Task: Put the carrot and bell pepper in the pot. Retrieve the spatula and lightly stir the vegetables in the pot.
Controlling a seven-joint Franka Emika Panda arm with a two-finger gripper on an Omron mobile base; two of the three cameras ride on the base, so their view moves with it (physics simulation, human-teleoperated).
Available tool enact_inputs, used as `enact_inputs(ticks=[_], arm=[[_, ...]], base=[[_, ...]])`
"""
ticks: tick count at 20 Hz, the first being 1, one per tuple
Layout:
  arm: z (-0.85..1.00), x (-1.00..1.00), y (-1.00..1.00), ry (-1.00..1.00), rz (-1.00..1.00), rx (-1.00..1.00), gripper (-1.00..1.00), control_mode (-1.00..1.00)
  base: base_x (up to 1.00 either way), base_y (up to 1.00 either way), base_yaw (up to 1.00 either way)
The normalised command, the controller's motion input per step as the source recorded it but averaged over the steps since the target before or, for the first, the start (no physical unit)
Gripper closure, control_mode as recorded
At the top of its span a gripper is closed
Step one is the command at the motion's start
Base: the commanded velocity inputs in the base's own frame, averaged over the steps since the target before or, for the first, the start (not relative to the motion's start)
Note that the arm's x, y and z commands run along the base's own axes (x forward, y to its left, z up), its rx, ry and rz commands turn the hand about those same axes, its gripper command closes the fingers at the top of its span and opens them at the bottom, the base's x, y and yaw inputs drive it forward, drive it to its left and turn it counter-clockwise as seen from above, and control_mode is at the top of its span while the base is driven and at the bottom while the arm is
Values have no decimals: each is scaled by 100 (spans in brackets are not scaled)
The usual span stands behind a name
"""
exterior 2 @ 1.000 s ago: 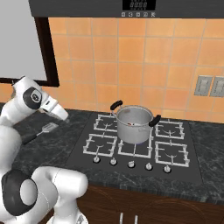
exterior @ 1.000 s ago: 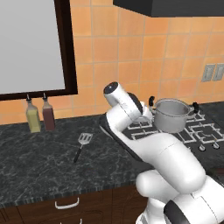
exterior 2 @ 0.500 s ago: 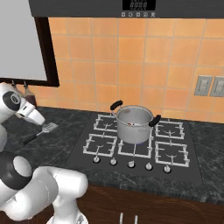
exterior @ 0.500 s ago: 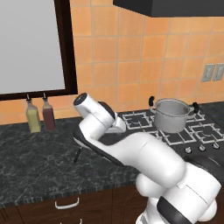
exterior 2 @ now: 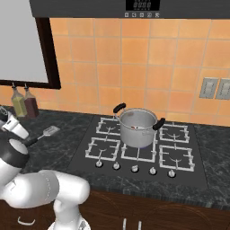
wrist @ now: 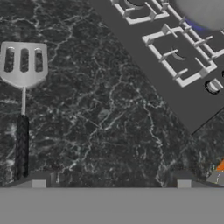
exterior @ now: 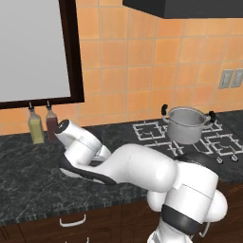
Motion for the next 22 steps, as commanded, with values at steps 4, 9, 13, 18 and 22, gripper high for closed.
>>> enact_inputs(ticks=[4, 9, 13, 18, 22], arm=[[-26, 5, 42, -8, 0, 14, -100, -100], [-33, 20, 10, 0, 0, 17, -100, -100], [-46, 3, 0, 0, 0, 16, -100, -100], [-30, 14, 1, 0, 0, 10, -100, -100], [-20, 23, 2, 0, 0, 3, -100, -100]], base=[[0, 0, 0], [0, 0, 0], [0, 0, 0], [0, 0, 0], [0, 0, 0]])
